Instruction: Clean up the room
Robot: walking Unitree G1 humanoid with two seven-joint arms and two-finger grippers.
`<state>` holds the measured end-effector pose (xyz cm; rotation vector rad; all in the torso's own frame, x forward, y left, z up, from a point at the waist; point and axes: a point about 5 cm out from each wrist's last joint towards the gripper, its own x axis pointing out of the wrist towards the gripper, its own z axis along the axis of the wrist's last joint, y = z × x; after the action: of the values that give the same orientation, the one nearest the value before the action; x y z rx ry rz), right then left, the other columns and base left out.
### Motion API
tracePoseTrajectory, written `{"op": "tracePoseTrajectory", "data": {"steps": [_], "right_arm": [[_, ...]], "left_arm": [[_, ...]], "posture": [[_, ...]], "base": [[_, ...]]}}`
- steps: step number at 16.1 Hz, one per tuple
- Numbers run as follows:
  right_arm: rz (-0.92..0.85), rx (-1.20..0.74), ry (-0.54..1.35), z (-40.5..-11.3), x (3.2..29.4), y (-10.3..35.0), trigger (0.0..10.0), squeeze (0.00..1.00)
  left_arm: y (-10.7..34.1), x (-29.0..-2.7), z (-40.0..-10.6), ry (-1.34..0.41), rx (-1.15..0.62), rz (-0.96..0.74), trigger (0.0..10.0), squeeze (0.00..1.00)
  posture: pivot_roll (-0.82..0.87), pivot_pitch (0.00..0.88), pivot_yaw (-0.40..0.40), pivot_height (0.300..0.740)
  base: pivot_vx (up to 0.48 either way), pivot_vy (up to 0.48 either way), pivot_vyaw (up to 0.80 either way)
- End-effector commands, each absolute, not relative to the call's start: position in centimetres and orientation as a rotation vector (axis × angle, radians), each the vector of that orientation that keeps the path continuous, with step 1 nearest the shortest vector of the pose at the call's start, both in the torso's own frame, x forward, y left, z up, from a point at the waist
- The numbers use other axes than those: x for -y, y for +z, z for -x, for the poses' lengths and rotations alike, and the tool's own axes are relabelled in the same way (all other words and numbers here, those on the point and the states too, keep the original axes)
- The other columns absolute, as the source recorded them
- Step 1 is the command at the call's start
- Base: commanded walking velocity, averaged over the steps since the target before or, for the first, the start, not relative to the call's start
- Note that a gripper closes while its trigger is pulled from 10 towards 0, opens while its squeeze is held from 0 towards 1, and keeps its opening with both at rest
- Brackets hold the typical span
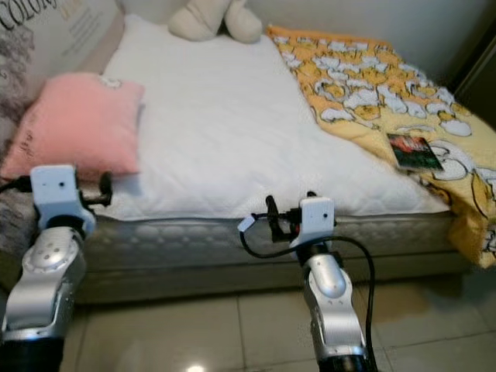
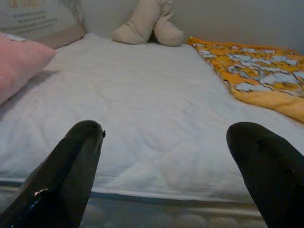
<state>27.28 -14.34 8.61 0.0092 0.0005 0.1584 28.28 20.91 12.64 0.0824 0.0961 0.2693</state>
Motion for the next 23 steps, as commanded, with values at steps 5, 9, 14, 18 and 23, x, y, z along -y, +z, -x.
{"op": "tracePoseTrajectory", "data": {"steps": [5,9,14,18,23], "right_arm": [[-0.002,-0.01,0.14,-27.6,15.1,8.2,10.0,0.0],[-0.003,-0.005,0.151,-27.8,14.9,8.2,10.0,0.0],[-0.002,-0.01,0.153,-27.9,14.7,7.9,10.0,0.0],[0.002,-0.013,0.155,-27.9,14.4,7.9,10.0,0.0],[0.0,-0.026,0.143,-27.6,14.3,7.5,10.0,0.0]], "left_arm": [[12.6,-18.9,-29.8,0.223,-0.094,-0.059,10.0,0.0],[12.4,-18.7,-30.3,0.216,-0.102,-0.072,10.0,0.0],[12.5,-18.5,-30.7,0.206,-0.096,-0.077,10.0,0.0],[12.6,-18.2,-30.7,0.177,-0.087,-0.101,10.0,0.0],[12.1,-17.8,-30.7,0.119,-0.105,-0.127,10.0,0.0]], "posture": [[0.05,0.0,-0.033,0.74],[0.04,0.0,-0.027,0.74],[0.04,0.0,-0.018,0.74],[0.03,0.0,-0.01,0.74],[0.03,0.0,-0.011,0.74]], "base": [[0.0,-0.439,0.0],[0.0,-0.436,0.0],[0.0,-0.436,0.0],[0.0,-0.437,0.25],[0.0,-0.176,0.0]]}}
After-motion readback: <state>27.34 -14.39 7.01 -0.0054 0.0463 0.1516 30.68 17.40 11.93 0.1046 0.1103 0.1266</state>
